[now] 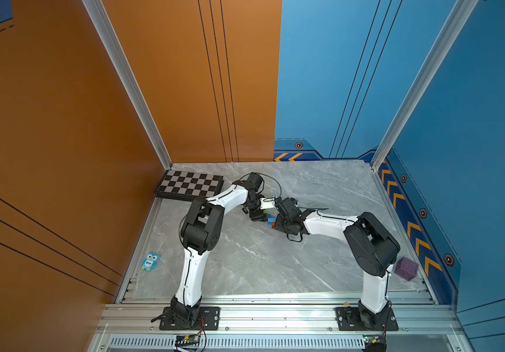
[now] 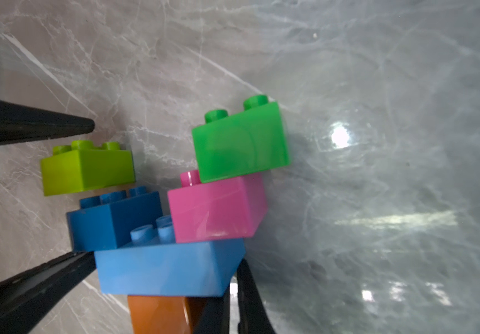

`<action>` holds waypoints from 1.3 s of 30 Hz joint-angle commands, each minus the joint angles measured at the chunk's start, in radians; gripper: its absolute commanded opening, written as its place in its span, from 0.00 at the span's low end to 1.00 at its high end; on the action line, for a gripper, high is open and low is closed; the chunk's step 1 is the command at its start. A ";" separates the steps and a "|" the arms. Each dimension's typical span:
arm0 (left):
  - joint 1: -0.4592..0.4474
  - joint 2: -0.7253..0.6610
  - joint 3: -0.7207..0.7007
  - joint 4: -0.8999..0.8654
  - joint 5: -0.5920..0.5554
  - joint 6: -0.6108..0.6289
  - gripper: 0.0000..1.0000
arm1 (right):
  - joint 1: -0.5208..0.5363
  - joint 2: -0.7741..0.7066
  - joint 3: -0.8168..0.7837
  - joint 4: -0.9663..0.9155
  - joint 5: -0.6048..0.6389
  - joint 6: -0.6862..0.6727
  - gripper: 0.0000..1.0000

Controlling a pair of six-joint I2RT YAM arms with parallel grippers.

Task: Assemble the letter v with lego
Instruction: Assemble the lego brick with the lego brick.

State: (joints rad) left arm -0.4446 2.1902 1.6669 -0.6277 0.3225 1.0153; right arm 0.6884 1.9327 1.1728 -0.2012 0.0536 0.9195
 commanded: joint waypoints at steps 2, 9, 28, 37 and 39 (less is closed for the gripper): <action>-0.011 0.020 0.031 -0.024 -0.008 -0.009 0.63 | 0.007 0.033 0.015 -0.033 0.014 0.018 0.10; -0.013 0.020 0.031 -0.024 -0.005 -0.008 0.64 | 0.003 0.037 0.022 -0.032 0.009 0.006 0.10; -0.016 0.031 0.043 -0.025 0.003 0.007 0.63 | -0.011 0.052 0.041 -0.042 -0.019 -0.040 0.10; -0.009 0.029 0.042 -0.028 0.025 0.019 0.63 | -0.023 0.066 0.068 -0.066 -0.025 -0.068 0.10; -0.009 0.028 0.040 -0.027 0.027 0.021 0.62 | -0.024 0.069 0.072 -0.068 -0.024 -0.070 0.10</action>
State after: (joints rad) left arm -0.4519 2.1998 1.6836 -0.6277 0.3099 1.0256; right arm 0.6693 1.9690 1.2270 -0.2184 0.0441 0.8753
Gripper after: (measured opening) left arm 0.623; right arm 0.101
